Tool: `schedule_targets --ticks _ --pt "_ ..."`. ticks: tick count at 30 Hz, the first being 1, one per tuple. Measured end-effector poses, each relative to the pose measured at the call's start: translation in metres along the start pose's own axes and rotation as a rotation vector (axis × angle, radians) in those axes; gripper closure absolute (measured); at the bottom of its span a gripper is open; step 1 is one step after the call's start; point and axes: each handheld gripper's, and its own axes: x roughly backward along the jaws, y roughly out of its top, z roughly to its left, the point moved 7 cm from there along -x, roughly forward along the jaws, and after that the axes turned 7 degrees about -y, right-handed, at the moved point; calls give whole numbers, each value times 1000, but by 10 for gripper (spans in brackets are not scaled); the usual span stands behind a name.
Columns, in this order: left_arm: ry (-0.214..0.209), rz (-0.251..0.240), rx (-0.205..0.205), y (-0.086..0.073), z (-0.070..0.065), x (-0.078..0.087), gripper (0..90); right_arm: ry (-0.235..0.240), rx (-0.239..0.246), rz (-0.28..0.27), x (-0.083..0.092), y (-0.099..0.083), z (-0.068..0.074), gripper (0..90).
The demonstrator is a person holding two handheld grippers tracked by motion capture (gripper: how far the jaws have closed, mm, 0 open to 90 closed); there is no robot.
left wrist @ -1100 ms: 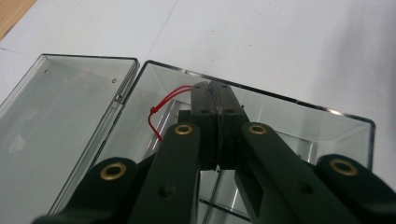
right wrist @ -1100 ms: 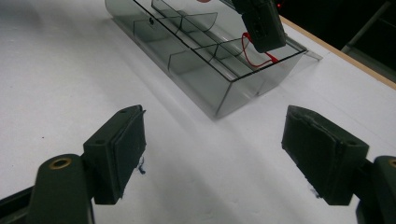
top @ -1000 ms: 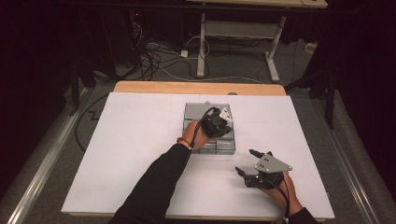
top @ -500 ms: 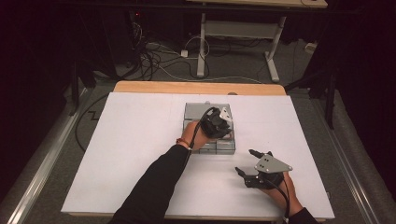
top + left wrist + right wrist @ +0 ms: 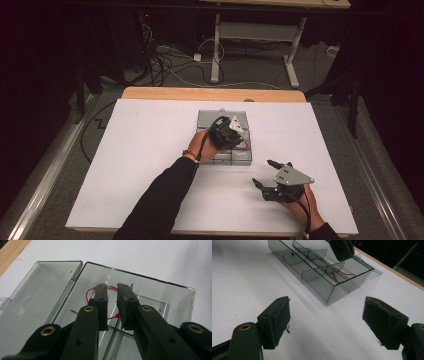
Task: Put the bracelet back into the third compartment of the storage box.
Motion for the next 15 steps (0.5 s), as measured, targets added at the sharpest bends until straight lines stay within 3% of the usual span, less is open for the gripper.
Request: schedule_targets --ticks 15 --pt "80 -69 -28 -5 -1 25 767 -1 -13 -23 2 3 0 228"
